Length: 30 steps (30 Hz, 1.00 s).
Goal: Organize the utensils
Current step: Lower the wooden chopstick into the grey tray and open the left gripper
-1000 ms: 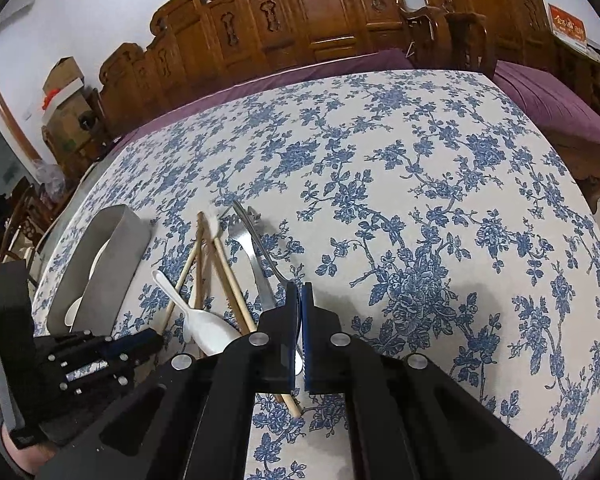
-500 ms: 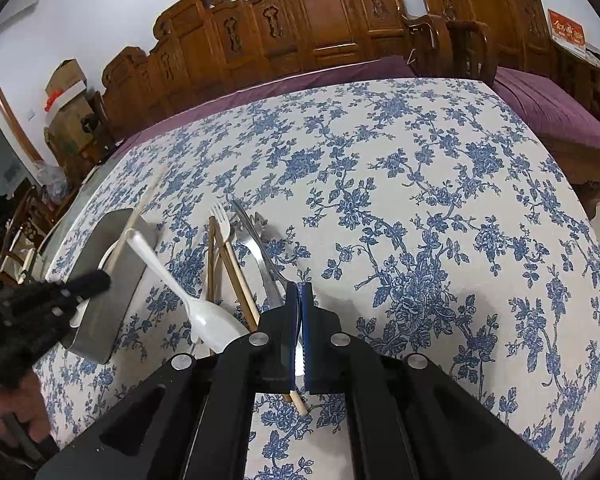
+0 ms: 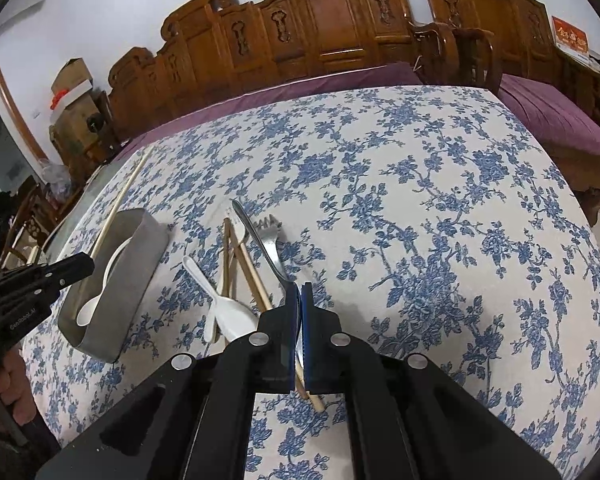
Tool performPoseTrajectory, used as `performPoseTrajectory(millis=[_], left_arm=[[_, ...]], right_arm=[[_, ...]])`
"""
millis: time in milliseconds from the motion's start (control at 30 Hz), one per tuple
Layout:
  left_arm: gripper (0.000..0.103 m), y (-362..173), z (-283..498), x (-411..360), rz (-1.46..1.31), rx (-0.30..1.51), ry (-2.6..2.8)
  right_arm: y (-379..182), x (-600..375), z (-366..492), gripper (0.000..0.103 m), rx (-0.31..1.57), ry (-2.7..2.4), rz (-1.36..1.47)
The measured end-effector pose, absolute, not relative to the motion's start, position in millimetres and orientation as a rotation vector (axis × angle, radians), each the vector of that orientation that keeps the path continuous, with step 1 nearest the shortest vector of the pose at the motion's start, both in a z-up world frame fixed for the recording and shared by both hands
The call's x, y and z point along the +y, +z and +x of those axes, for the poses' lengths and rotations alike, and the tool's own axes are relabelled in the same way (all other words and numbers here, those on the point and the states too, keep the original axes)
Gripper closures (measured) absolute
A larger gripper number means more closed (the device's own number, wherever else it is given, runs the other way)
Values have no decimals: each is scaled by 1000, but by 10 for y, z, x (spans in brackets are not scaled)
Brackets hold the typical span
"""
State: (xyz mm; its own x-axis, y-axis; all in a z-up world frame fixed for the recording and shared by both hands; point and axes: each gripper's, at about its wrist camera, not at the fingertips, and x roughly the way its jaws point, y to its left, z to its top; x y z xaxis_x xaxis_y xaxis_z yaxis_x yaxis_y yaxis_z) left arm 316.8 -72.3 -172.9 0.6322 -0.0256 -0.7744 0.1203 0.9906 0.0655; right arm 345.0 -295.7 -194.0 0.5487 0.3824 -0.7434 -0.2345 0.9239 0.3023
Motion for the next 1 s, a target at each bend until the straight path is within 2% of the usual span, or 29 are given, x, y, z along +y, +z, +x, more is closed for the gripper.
performPoseTrajectory(millis=[567,1000], left_arm=[[99,-1635,2887,-149,106,870,-90],[99,-1914,2942,261,55,911,-94]], right_arm=[[-1927,-2506,3176,100,928,423,94],[-1798,-2112,3088,100,914,425,22]])
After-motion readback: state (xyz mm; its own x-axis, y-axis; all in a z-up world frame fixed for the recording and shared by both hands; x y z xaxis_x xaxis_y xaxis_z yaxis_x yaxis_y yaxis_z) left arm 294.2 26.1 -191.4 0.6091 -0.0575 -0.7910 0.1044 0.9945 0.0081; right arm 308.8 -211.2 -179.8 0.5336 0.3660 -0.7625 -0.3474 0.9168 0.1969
